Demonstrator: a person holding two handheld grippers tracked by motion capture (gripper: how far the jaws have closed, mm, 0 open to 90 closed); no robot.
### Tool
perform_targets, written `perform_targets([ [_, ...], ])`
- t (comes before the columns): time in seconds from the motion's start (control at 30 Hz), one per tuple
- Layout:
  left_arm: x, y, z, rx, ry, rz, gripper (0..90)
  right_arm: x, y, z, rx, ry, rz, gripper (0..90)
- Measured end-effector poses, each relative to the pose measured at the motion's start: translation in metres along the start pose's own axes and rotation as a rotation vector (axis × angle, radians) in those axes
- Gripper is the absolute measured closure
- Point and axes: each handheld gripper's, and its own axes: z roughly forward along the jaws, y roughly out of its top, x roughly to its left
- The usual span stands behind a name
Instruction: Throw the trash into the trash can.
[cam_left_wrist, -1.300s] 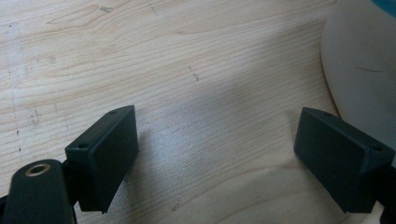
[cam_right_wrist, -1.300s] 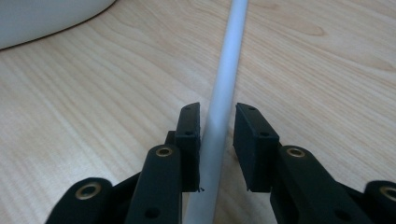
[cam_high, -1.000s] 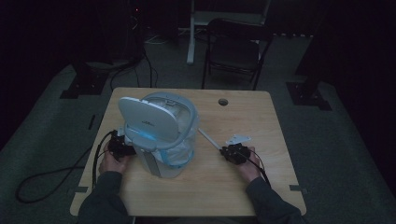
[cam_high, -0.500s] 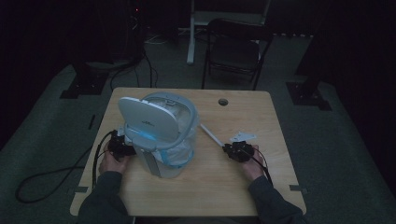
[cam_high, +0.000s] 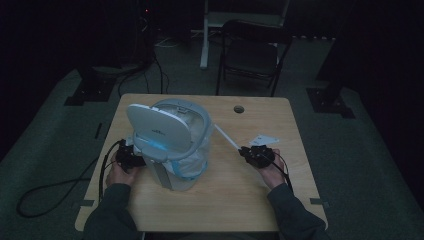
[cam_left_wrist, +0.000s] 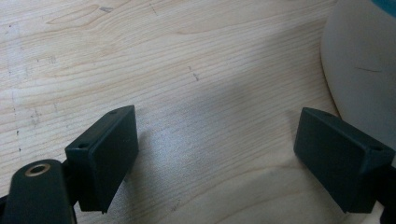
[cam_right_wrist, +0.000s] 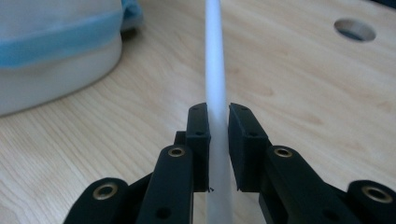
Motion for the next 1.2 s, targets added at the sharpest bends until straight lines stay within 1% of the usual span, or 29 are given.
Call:
perform_targets([
  [0.03, 0.0, 0.0, 0.0, 0.0, 0.0, 0.0, 14.4, 0.0, 0.003, -0.002, -0.01, -0.001, -0.007, 78.5],
  [0.13, 0.0, 0.0, 0.0, 0.0, 0.0, 0.0, 14.4, -0.001, 0.007, -0.005, -0.017, 0.0, -0.01, 78.5],
  [0.17, 0.0, 0.0, 0.0, 0.0, -0.001, 0.0, 14.5, -0.001, 0.011, -0.008, -0.032, 0.0, -0.013, 78.5],
  [0.27, 0.0, 0.0, 0.0, 0.0, 0.0, 0.0, 14.5, -0.003, 0.015, -0.011, -0.038, -0.001, -0.02, 78.5],
  [0.3, 0.0, 0.0, 0.0, 0.0, 0.0, 0.0, 14.4, -0.003, 0.02, -0.014, -0.046, -0.002, -0.027, 78.5],
  [0.33, 0.0, 0.0, 0.0, 0.0, 0.0, 0.0, 14.4, -0.003, 0.02, -0.014, -0.046, -0.002, -0.027, 78.5],
  [0.37, 0.0, 0.0, 0.0, 0.0, 0.0, 0.0, 14.4, -0.004, 0.024, -0.016, -0.056, -0.002, -0.033, 78.5],
  [0.4, 0.0, 0.0, 0.0, 0.0, 0.0, 0.0, 14.5, -0.004, 0.024, -0.016, -0.056, -0.002, -0.033, 78.5],
  [0.57, 0.0, 0.0, 0.0, 0.0, 0.0, -0.001, 14.4, -0.005, 0.037, -0.023, -0.08, 0.001, -0.052, 78.5],
  [0.67, 0.0, 0.0, 0.0, 0.0, 0.0, 0.0, 14.4, -0.005, 0.041, -0.025, -0.087, 0.0, -0.06, 78.5],
  [0.7, 0.0, 0.0, 0.0, 0.0, 0.0, 0.0, 14.4, -0.005, 0.045, -0.026, -0.089, -0.001, -0.072, 78.5],
  [1.03, 0.0, 0.0, 0.0, 0.0, -0.001, 0.0, 14.4, -0.005, 0.061, -0.035, -0.113, -0.002, -0.105, 78.5],
  [1.2, 0.0, 0.0, 0.0, 0.0, 0.0, 0.0, 14.4, -0.006, 0.066, -0.038, -0.12, -0.002, -0.107, 78.5],
])
